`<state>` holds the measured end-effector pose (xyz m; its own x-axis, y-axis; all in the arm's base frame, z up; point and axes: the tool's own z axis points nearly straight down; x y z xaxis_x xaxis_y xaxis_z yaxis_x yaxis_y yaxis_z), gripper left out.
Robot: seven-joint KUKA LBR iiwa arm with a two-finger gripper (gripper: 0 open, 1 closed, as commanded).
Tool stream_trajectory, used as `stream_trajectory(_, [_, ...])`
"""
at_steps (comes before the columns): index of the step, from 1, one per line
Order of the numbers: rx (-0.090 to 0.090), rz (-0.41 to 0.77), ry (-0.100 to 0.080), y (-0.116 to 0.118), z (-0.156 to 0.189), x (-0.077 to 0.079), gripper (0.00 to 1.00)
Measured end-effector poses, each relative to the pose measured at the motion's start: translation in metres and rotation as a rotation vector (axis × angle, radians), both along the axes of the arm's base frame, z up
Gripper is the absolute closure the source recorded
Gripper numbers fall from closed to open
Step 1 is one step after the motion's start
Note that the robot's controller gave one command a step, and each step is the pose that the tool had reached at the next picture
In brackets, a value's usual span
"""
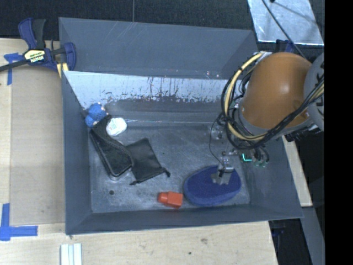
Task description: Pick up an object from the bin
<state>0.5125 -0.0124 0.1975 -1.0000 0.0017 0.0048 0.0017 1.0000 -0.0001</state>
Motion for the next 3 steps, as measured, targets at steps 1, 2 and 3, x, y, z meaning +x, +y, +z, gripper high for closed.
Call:
stream_trajectory(1, [0.001, 0.070, 0.003, -0.008, -0.131, 0.004, 0.00])
stream_trajectory(2, [0.000, 0.070, -0.014, -0.008, -0.125, 0.008, 1.00])
stream_trajectory(3, [-0.001, 0.043, -0.017, -0.013, 0.015, 0.016, 1.00])
